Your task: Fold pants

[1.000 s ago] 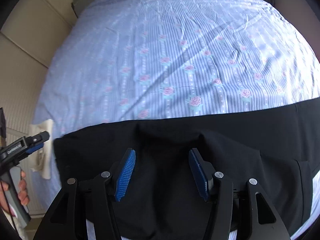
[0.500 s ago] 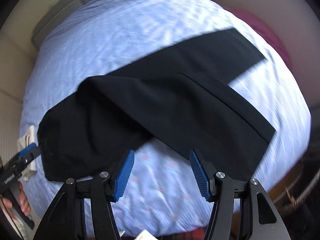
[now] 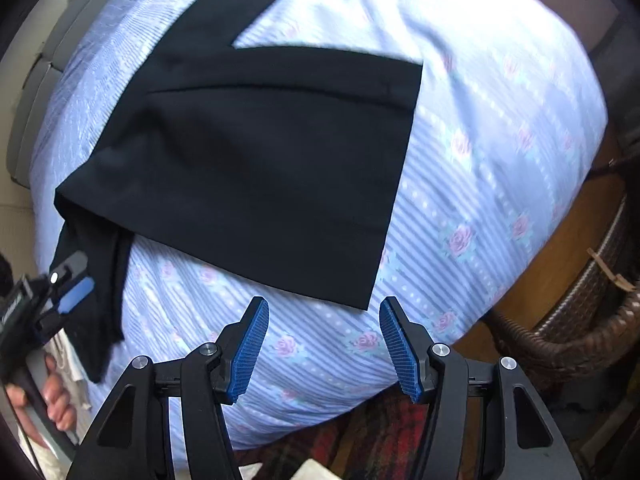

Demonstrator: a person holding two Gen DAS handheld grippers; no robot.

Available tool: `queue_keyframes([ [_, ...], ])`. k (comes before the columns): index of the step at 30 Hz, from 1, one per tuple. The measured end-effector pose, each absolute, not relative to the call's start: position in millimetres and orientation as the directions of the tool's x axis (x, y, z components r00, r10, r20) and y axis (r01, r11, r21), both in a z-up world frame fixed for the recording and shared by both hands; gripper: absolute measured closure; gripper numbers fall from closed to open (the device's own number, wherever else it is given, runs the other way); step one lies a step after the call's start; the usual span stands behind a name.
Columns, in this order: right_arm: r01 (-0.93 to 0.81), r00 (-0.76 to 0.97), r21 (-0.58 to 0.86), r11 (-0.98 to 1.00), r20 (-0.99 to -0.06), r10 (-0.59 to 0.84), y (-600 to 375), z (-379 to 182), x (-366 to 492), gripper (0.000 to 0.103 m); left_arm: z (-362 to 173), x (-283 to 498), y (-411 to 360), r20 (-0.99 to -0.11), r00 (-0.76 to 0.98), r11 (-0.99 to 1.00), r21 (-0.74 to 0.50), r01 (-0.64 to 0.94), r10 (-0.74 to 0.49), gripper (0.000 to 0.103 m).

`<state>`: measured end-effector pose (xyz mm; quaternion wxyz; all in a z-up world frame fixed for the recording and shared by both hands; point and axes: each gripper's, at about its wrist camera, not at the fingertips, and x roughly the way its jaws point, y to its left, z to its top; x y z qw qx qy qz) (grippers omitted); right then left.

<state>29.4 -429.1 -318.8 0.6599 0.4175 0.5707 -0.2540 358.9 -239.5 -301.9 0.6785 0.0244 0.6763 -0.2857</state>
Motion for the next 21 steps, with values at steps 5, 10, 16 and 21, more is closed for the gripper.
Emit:
queue_keyframes([
  [5,0.835,0.183,0.261,0.485,-0.962,0.202,-447,-359,29,0.044,-322,385,-261,-0.959,-0.045,0.884,-0.275,0.378,-0.279,0.042],
  [10,0.835,0.136,0.255,0.488,-0.954,0.267,-457,-384,43,0.052,-340,396,-280,-0.97,-0.085,0.891,-0.244,0.383,-0.229,0.049],
  [16,0.797,0.183,0.323,0.51,-0.934,0.306,-465,-359,54,0.093,-312,396,-300,-0.964,-0.075,0.852,-0.26,0.455,-0.254,0.097],
  [21,0.771,0.361,0.435,0.465,-0.9,0.243,-500,-289,57,0.094,-244,397,-326,-0.936,0.0,0.774,-0.291,0.562,-0.352,0.097],
])
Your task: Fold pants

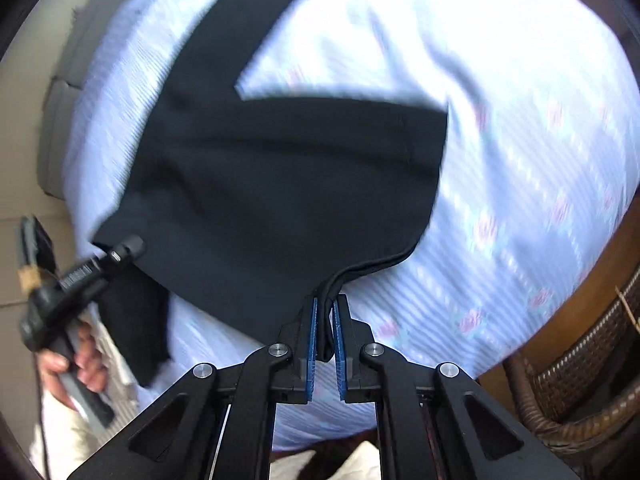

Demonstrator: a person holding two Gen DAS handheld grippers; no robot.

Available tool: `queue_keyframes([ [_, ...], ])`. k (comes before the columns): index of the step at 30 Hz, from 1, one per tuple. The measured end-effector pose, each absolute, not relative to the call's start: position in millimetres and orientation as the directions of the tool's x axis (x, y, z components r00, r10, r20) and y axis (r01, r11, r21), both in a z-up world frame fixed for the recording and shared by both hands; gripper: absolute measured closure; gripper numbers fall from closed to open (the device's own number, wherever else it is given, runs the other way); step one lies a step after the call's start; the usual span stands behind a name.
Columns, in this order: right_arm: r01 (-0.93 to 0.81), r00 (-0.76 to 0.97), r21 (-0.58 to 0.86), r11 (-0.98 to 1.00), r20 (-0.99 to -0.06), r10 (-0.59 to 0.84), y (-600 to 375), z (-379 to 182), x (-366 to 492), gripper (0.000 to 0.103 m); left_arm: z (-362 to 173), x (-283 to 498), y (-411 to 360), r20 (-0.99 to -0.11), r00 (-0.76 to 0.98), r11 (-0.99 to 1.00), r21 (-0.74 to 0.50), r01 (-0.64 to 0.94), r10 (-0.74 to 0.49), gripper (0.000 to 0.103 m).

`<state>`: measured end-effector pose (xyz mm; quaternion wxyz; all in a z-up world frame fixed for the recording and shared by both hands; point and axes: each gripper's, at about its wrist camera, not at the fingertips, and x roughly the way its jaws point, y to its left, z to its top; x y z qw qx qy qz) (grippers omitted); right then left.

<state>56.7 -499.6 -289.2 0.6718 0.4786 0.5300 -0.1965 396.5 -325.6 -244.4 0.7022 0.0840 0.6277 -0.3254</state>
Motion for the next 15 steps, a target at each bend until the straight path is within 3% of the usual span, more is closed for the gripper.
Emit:
queue_keyframes([
  [6,0.732,0.545,0.499,0.464,-0.837,0.04,-586,-196,105,0.094,-200,442,-365,-0.915,0.066,0.735,-0.276,0.619,-0.398,0.096],
  [15,0.692,0.573,0.432,0.578,-0.816,-0.076,-685,-174,237,0.094,-237,543,-427,-0.949,0.03,0.776,-0.238,0.585,-0.313,0.094],
])
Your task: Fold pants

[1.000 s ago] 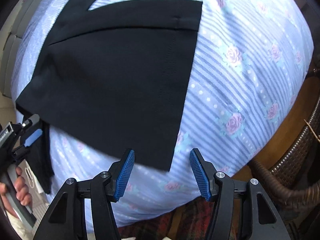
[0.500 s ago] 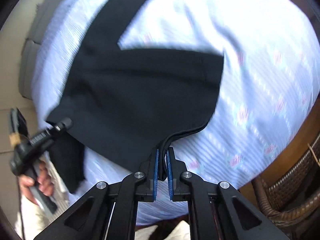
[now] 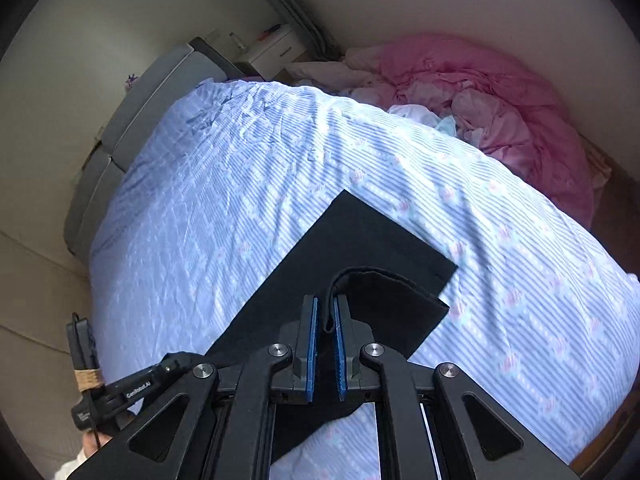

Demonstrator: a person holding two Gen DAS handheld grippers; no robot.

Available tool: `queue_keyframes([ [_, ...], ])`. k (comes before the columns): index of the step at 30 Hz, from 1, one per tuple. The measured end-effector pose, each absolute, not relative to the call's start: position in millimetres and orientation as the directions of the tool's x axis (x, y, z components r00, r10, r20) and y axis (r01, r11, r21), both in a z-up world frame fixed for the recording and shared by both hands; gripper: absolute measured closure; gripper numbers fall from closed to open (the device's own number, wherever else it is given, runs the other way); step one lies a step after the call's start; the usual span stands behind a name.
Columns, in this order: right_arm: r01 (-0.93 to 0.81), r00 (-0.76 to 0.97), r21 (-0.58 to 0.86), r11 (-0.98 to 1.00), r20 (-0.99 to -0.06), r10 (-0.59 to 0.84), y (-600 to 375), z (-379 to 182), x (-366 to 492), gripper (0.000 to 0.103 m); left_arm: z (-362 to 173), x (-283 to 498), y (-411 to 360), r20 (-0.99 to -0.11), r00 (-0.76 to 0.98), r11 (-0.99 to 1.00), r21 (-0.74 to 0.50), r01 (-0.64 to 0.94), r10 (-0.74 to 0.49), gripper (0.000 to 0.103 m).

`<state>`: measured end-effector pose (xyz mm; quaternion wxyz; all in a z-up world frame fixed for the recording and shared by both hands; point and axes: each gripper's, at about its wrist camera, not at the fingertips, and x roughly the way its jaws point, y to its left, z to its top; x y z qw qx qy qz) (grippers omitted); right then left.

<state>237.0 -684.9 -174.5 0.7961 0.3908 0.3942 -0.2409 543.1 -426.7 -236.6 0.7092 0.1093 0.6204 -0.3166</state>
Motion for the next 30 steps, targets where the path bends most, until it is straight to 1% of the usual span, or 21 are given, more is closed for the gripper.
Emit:
queue_keyframes([
  [4,0.705,0.536,0.406,0.581,-0.842,-0.062,-711,-210,286,0.094,-272,562,-450,-0.977,-0.014,0.799,-0.181,0.574,-0.211,0.093],
  [6,0.716,0.515,0.387,0.58,-0.854,-0.066,-719,-226,305,0.094,-282,569,-461,-0.989,-0.022,0.794,-0.131,0.593,-0.147,0.089],
  [7,0.724,0.508,0.379,0.577,-0.858,-0.073,-720,-231,306,0.093,-283,569,-462,-0.99,-0.028,0.791,-0.124,0.599,-0.135,0.087],
  [9,0.744,0.476,0.341,0.574,-0.874,-0.097,-725,-236,315,0.086,-278,572,-465,-0.986,-0.056,0.786,-0.157,0.598,-0.155,0.079],
  [10,0.753,0.459,0.313,0.579,-0.88,-0.122,-727,-234,317,0.078,-274,574,-465,-0.982,-0.07,0.785,-0.18,0.592,-0.173,0.072],
  [11,0.75,0.465,0.292,0.593,-0.871,-0.16,-730,-226,315,0.069,-268,576,-465,-0.976,-0.086,0.787,-0.213,0.58,-0.2,0.062],
  [12,0.747,0.476,0.271,0.607,-0.856,-0.204,-730,-215,311,0.066,-260,578,-465,-0.969,-0.086,0.783,-0.236,0.575,-0.23,0.053],
  [13,0.749,0.479,0.254,0.612,-0.846,-0.234,-731,-207,307,0.064,-248,583,-468,-0.963,-0.063,0.774,-0.248,0.583,-0.261,0.03],
  [14,0.756,0.476,0.235,0.611,-0.838,-0.266,-731,-198,298,0.064,-237,585,-471,-0.956,-0.025,0.761,-0.248,0.599,-0.291,0.019],
  [15,0.762,0.473,0.226,0.607,-0.835,-0.282,-732,-193,290,0.064,-221,585,-478,-0.947,0.022,0.74,-0.237,0.629,-0.321,0.018],
  [17,0.772,0.471,0.222,0.595,-0.829,-0.302,-733,-190,272,0.064,-201,585,-498,-0.934,0.056,0.677,-0.214,0.705,-0.354,0.018],
  [20,0.788,0.461,0.242,0.566,-0.841,-0.283,-731,-203,247,0.064,-196,572,-532,-0.931,0.118,0.589,-0.117,0.799,-0.345,0.018],
  [22,0.789,0.451,0.261,0.556,-0.861,-0.236,-728,-222,237,0.064,-204,566,-535,-0.938,0.143,0.562,-0.064,0.825,-0.317,0.019],
  [23,0.79,0.448,0.273,0.549,-0.868,-0.214,-727,-232,234,0.064,-208,561,-532,-0.94,0.142,0.559,-0.06,0.827,-0.31,0.02],
  [26,0.79,0.437,0.303,0.533,-0.888,-0.144,-724,-260,230,0.064,-225,537,-516,-0.945,0.112,0.578,-0.091,0.811,-0.306,0.02],
  [27,0.785,0.436,0.304,0.539,-0.89,-0.134,-723,-267,231,0.064,-243,528,-511,-0.947,0.112,0.588,-0.092,0.804,-0.301,0.02],
  [30,0.785,0.417,0.3,0.542,-0.903,-0.104,-724,-286,235,0.064,-260,507,-496,-0.956,0.115,0.612,-0.077,0.787,-0.269,0.019],
])
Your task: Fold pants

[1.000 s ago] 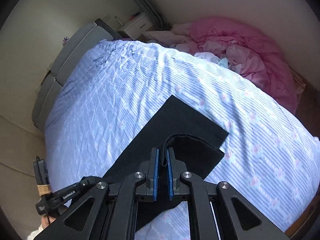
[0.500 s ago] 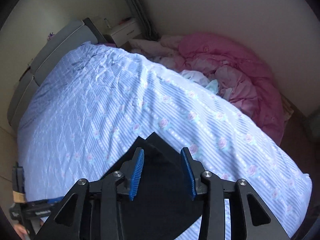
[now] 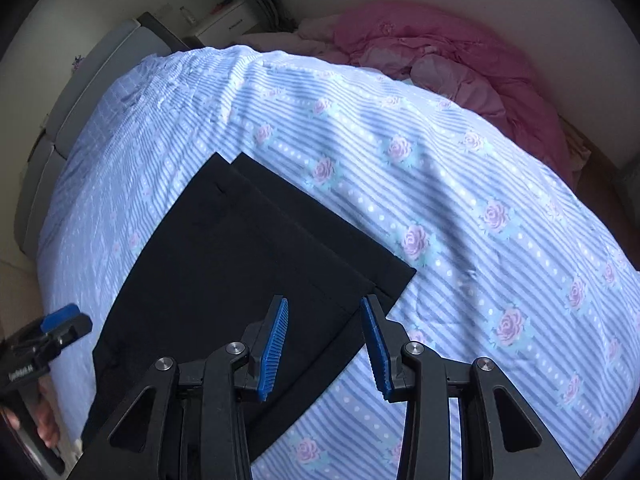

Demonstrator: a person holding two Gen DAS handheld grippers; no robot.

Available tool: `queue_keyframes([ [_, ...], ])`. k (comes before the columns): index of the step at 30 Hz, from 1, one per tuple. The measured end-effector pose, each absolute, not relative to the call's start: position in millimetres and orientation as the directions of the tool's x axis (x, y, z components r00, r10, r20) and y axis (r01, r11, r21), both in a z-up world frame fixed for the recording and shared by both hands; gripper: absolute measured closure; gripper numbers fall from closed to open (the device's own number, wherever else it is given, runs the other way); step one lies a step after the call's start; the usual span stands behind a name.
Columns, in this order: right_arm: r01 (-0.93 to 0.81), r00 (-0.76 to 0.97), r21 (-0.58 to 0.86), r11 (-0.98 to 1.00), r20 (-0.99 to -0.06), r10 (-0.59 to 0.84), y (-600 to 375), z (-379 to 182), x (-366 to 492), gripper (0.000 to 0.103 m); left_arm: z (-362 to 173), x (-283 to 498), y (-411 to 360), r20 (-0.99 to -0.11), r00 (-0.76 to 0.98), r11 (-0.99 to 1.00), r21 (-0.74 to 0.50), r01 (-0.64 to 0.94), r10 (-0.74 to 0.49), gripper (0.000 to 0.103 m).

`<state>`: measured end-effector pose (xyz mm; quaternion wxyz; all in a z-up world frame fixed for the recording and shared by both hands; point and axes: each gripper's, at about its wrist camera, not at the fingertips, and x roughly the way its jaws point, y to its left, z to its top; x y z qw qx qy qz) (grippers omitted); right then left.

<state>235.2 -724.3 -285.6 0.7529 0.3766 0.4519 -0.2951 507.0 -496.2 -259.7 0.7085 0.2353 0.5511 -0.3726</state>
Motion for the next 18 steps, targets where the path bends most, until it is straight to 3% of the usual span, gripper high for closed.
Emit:
queue_keyframes([
  [11,0.814,0.392,0.329,0.478,-0.919,-0.035,-740,-321,242,0.064,-272,474,-439,-0.969,0.083,0.734,-0.12,0.668,-0.234,0.02],
  [12,0.82,0.387,0.327,0.47,-0.922,-0.033,-741,-323,243,0.067,-270,472,-435,-0.97,0.082,0.745,-0.121,0.656,-0.231,0.02],
  [13,0.83,0.37,0.31,0.464,-0.928,-0.041,-742,-324,243,0.087,-270,469,-428,-0.971,0.08,0.758,-0.124,0.641,-0.226,0.02],
  [14,0.83,0.363,0.301,0.47,-0.931,-0.046,-743,-324,242,0.092,-269,466,-422,-0.972,0.076,0.767,-0.126,0.629,-0.222,0.02],
  [18,0.823,0.398,0.304,0.48,-0.911,-0.107,-749,-285,234,0.098,-264,445,-396,-0.976,0.061,0.793,-0.132,0.595,-0.209,0.02],
])
